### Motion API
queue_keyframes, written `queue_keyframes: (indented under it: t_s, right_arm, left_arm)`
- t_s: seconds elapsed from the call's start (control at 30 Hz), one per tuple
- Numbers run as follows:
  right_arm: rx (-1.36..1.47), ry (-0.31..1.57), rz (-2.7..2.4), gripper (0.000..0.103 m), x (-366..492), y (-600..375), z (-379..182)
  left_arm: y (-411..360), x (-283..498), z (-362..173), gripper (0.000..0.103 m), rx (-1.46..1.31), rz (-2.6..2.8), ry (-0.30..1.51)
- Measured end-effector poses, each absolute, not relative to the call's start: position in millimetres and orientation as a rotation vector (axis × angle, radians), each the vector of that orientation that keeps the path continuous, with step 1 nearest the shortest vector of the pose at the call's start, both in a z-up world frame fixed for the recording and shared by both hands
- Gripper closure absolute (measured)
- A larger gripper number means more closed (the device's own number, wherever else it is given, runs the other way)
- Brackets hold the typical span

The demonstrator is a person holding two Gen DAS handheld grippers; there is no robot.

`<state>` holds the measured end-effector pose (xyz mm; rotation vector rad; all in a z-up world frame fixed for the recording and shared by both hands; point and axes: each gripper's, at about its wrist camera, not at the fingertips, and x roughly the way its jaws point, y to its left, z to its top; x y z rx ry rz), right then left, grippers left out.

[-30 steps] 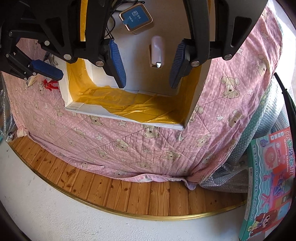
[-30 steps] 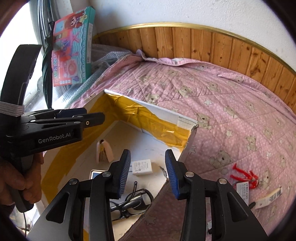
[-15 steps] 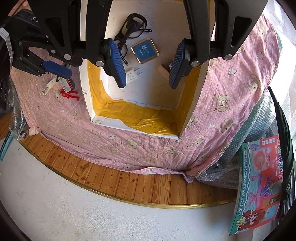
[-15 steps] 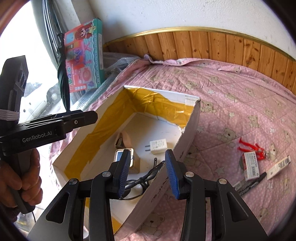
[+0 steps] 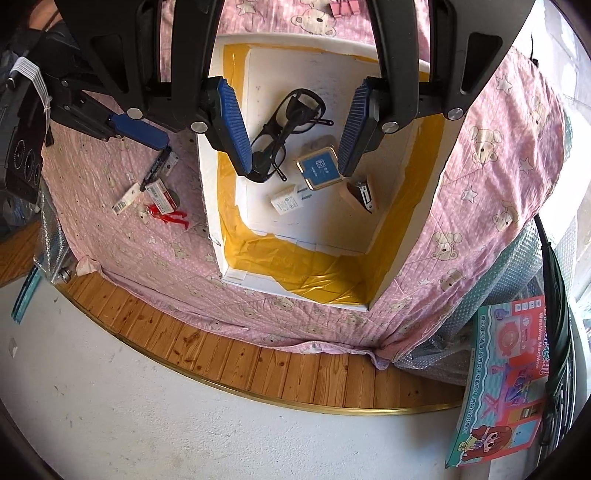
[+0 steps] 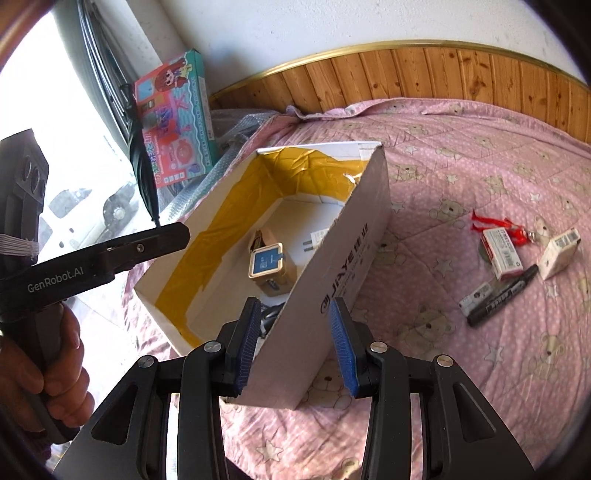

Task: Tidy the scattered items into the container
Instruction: 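Move both tools back toward the remaining items on the bedspread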

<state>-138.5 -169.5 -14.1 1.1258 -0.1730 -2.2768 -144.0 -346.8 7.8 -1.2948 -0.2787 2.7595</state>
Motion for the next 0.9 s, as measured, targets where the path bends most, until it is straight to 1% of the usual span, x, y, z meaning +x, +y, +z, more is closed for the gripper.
queue_keyframes:
  t_s: [0.6, 0.9]
  right_arm:
    - [1.116, -0.334, -2.354, 0.062, -75.6, -88.5, -23.3]
    - [1.134, -0.45, -2.394, 0.062, -68.6, -47.8, -34.2]
  left_arm:
    - [-257.9, -90.9, 17.0, 0.053, -1.187, 2.648, -0.248]
    - [-210.1, -90.7, 9.2, 0.053, -1.196, 2.578, -0.203]
